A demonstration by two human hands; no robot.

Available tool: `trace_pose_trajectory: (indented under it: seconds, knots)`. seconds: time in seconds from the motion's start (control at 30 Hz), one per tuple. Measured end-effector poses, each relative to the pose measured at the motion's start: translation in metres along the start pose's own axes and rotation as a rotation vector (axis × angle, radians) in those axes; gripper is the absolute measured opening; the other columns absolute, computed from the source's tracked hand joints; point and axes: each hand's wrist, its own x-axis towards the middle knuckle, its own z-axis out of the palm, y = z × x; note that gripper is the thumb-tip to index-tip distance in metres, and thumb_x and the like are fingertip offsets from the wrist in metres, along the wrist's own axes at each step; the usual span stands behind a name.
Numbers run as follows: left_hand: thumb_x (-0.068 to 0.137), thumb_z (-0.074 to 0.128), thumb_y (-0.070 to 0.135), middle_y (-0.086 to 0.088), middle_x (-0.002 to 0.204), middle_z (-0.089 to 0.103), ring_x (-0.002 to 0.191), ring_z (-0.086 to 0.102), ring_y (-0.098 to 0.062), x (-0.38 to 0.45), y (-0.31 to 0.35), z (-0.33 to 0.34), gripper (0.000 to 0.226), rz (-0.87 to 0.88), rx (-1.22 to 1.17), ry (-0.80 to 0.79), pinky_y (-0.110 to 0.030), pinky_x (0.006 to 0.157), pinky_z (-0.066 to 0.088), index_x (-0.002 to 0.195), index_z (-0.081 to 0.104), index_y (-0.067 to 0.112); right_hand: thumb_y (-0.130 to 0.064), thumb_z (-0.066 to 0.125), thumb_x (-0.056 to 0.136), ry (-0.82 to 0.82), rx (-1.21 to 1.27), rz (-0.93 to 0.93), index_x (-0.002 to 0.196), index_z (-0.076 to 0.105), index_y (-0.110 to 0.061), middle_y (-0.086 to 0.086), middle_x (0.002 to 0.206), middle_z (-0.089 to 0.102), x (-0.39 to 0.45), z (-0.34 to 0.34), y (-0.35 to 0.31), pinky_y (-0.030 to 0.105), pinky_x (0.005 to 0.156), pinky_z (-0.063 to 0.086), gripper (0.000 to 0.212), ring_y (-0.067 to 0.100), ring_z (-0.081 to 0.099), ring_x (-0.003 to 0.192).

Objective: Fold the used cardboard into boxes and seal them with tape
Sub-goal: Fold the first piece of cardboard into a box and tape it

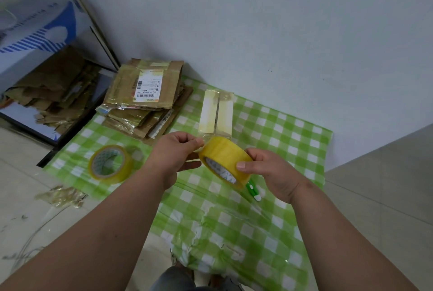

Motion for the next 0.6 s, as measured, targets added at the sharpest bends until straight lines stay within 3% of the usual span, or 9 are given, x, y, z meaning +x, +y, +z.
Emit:
trace_pose_trajectory:
  seconds: [0.07, 0.17, 0.27, 0.33, 0.5, 0.6]
  knots:
    - [0.093, 0.066, 0.013, -0.007, 0.085, 0.072, 0.072, 0.07, -0.019, -0.001, 0.0, 0.001, 0.011, -0.006, 0.004, -0.004, -0.041, 0.078, 0.061, 0.086, 0.065, 0.006, -0.03, 0.069, 0.071, -0.005, 0.01, -0.005, 0.093, 0.069, -0.009, 0.002, 0.086, 0.072, 0.001, -0.005, -0.003, 0.019, 0.078, 0.05, 0.031, 0.01, 0.066, 0.082]
    - [0.094, 0.064, 0.01, -0.008, 0.087, 0.07, 0.077, 0.071, -0.024, 0.001, -0.001, 0.004, 0.014, -0.027, -0.049, 0.038, -0.041, 0.077, 0.06, 0.081, 0.062, 0.008, -0.037, 0.074, 0.069, 0.04, -0.02, -0.022, 0.098, 0.069, -0.001, 0.012, 0.091, 0.071, 0.004, -0.011, -0.01, 0.032, 0.086, 0.049, 0.046, 0.018, 0.065, 0.086]
    - [0.094, 0.063, 0.007, -0.008, 0.09, 0.069, 0.082, 0.073, -0.026, 0.005, 0.0, 0.003, 0.011, -0.041, -0.143, 0.1, -0.037, 0.069, 0.06, 0.084, 0.06, 0.007, -0.044, 0.075, 0.065, 0.098, -0.129, -0.018, 0.071, 0.062, -0.016, -0.006, 0.067, 0.059, 0.007, -0.016, -0.015, 0.031, 0.07, 0.041, 0.031, 0.013, 0.054, 0.07]
    - [0.094, 0.063, 0.006, -0.008, 0.089, 0.068, 0.082, 0.073, -0.026, 0.006, 0.002, 0.0, 0.01, -0.048, -0.177, 0.128, -0.035, 0.066, 0.059, 0.085, 0.059, 0.007, -0.047, 0.075, 0.063, 0.136, -0.173, -0.024, 0.065, 0.057, -0.02, -0.012, 0.061, 0.053, 0.008, -0.023, -0.015, 0.028, 0.066, 0.036, 0.032, 0.009, 0.048, 0.064]
    - [0.092, 0.064, 0.004, -0.01, 0.09, 0.069, 0.083, 0.073, -0.028, 0.011, 0.001, -0.005, 0.007, -0.083, -0.193, 0.165, -0.037, 0.067, 0.058, 0.087, 0.061, 0.006, -0.047, 0.072, 0.061, 0.128, -0.141, -0.021, 0.074, 0.061, -0.012, -0.002, 0.069, 0.055, 0.008, -0.042, -0.014, 0.036, 0.08, 0.036, 0.038, 0.013, 0.05, 0.074]
    - [0.092, 0.065, 0.003, -0.01, 0.09, 0.07, 0.079, 0.073, -0.026, 0.017, 0.001, -0.001, 0.005, -0.094, -0.178, 0.192, -0.036, 0.065, 0.057, 0.088, 0.061, 0.005, -0.053, 0.069, 0.057, 0.132, -0.157, -0.027, 0.081, 0.06, 0.003, 0.008, 0.076, 0.052, 0.01, -0.046, -0.018, 0.039, 0.08, 0.035, 0.061, 0.019, 0.049, 0.078]
